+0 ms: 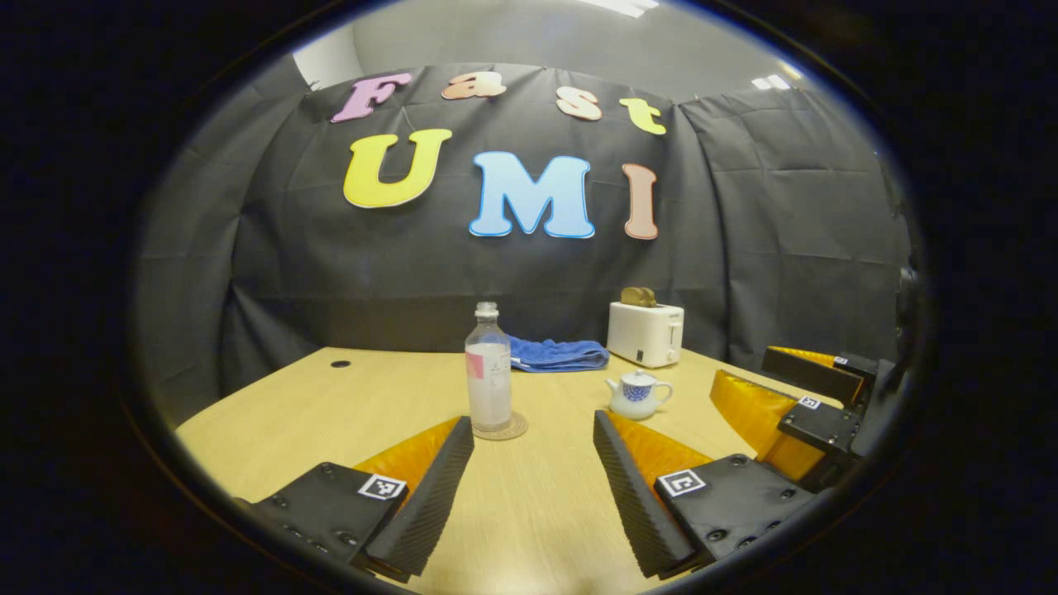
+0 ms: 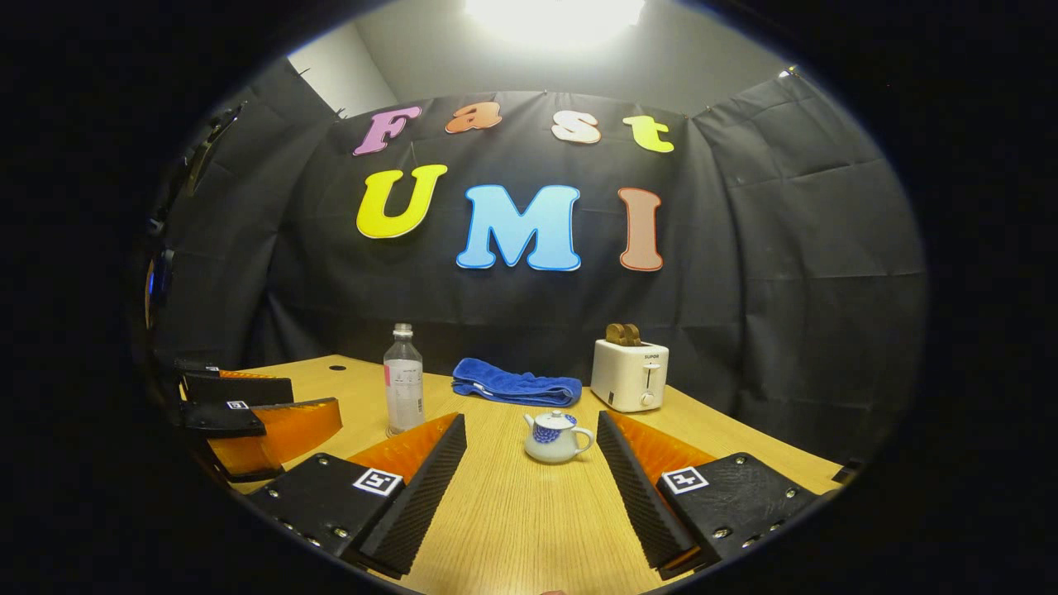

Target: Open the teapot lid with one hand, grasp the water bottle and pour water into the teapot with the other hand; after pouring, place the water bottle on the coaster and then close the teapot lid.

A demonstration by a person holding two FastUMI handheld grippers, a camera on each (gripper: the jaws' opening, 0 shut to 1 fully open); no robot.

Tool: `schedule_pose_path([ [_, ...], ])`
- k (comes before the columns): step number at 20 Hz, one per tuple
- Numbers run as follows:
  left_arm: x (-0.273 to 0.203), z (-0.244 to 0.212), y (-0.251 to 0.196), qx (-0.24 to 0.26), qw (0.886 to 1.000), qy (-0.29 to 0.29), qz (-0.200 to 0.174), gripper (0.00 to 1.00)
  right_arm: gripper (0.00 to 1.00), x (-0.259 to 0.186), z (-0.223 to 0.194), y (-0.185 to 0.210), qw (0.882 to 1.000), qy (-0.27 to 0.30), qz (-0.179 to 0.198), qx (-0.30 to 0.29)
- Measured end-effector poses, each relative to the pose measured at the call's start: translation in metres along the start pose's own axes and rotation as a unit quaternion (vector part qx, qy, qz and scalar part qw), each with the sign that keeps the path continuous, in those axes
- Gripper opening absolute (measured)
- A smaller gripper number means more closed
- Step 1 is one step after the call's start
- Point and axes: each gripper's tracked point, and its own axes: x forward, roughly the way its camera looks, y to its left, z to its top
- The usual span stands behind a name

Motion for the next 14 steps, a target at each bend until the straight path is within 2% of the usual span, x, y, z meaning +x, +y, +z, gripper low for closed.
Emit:
schedule_pose_path([
  [7,-0.0016,-0.0001,0.0048,-0.002,1.0,-0.003,0.011,0.97,0.98,0.0009,0.0082,-0.003,0.999,-0.031,-0.009,-0.007],
  [14,-0.004,0.0045,0.0071,0.002,1.0,-0.011,0.016,0.97,0.98,0.0062,0.0075,-0.002,0.999,-0.034,-0.009,-0.013],
])
